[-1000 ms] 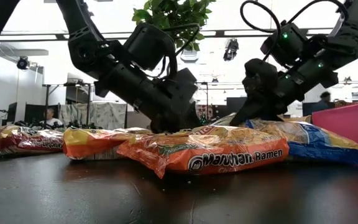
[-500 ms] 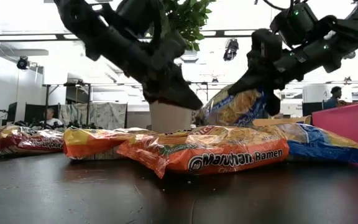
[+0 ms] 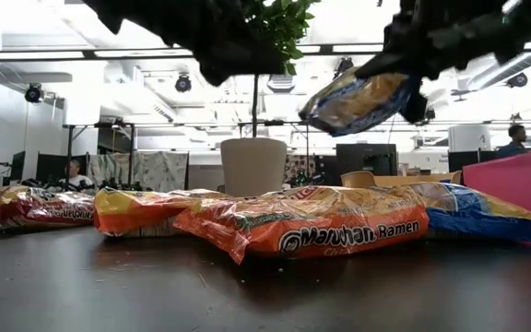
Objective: Sort Maruchan noodles
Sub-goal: Put the blue noodle pack into the pink bin, then put the orange noodle pack into the blue bin
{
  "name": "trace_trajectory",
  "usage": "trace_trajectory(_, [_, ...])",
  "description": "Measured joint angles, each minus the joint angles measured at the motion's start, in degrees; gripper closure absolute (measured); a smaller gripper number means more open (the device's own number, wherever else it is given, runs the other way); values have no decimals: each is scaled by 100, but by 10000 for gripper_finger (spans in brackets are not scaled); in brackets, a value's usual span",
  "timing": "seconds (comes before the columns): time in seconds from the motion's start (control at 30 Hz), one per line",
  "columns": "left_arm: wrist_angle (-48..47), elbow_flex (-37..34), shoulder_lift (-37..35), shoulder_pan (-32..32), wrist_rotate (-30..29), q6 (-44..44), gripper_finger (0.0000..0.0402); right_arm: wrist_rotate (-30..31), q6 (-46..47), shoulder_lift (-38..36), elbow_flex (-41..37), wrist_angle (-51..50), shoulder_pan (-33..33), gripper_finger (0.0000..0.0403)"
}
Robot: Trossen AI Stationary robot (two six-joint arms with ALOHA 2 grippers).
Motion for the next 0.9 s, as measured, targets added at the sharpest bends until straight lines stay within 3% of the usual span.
trace_trajectory(0.3, [-11, 0, -149, -26, 0, 249, 327, -281, -870, -128, 2292, -4491, 391, 351])
trace_trajectory(0.57, [-2, 0, -149, -23, 0, 159, 327, -801, -1079, 217, 3820, -7306, 1013, 351])
trace_trajectory(0.77, [17, 0, -149, -23, 0, 148, 327, -734, -1166, 281, 3748, -7812, 1635, 351])
trace_trajectory(0.9, [21, 0, -149, -23, -2, 148, 327, 170, -1224, 347, 3456, -7789, 1874, 351])
